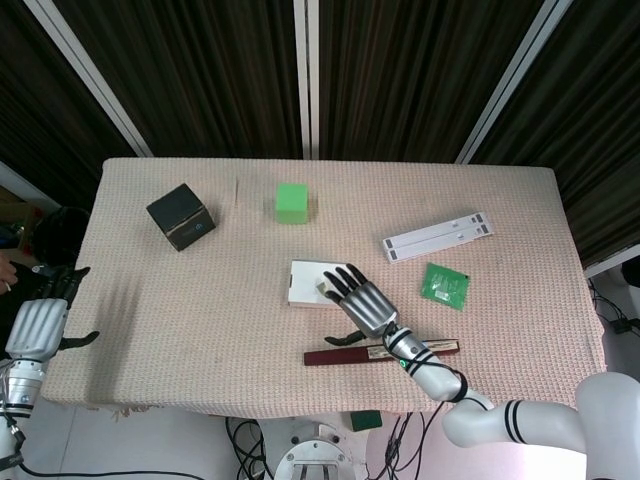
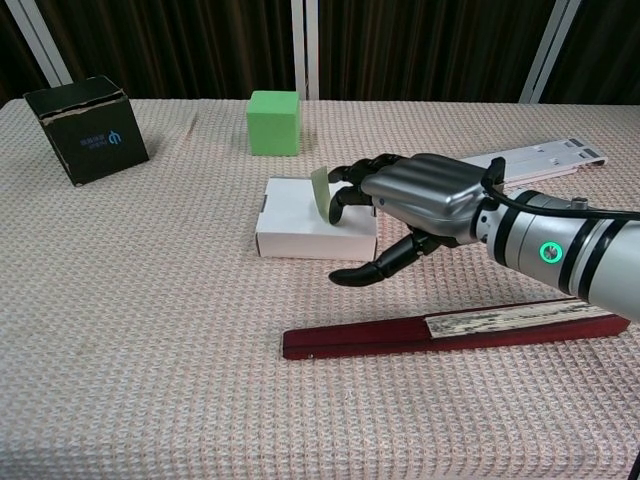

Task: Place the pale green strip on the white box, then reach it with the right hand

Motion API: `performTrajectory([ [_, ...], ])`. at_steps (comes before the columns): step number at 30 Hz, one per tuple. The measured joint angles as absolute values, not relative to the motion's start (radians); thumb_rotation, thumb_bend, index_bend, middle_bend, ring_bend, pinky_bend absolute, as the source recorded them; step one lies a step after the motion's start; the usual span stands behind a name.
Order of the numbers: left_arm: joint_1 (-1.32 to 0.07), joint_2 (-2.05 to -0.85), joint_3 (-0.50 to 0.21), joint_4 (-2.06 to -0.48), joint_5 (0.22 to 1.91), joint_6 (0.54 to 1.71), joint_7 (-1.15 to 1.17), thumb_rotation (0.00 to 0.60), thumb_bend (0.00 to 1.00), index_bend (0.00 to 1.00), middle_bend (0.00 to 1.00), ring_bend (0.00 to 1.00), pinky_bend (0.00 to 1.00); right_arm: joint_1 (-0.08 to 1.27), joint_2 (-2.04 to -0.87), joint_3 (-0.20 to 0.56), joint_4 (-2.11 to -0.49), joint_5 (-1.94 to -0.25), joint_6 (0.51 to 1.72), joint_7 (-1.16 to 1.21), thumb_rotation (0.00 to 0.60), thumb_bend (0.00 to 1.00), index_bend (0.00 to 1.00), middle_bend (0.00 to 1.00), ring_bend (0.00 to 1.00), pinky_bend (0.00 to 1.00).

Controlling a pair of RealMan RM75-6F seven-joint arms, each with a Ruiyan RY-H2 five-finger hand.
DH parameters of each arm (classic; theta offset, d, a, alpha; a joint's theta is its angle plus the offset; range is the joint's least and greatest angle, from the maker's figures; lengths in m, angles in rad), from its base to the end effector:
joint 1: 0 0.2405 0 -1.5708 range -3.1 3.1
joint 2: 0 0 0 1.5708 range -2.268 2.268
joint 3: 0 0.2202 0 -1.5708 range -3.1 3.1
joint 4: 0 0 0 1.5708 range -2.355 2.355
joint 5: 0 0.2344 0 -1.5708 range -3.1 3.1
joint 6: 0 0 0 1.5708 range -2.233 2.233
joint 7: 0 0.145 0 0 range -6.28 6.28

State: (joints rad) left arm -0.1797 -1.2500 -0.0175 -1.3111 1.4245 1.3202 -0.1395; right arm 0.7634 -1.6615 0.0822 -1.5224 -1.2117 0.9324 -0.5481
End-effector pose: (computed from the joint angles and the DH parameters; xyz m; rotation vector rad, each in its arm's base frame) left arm -0.3419 0.2079 0.0974 -1.4390 -0.9939 -0.7899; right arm -0.0856 -0.2685 -0.0917 2.1624 -0.7397 0.8691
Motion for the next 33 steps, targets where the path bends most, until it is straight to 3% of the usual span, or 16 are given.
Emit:
performTrajectory([
  [14,-0.179,-1.247,-0.021,-1.309,1.430,1.314,-0.143,0.599,0.05,0.07,0.11,0.02,0.19,0.758,-1.659,0.087,-1.534,-1.263,0.967,-0.512,0.191,0.18,0.27,0.00,0.00,0.00],
  [33,-0.183,-1.238,-0.024,-1.322,1.420,1.288,-0.133,0.600,0.05,0.07,0.11,0.02,0.19,0.782,-1.676,0.099,-1.487,-1.202,0.903,-0.504,0.192,0.18,0.27,0.00,0.00,0.00],
])
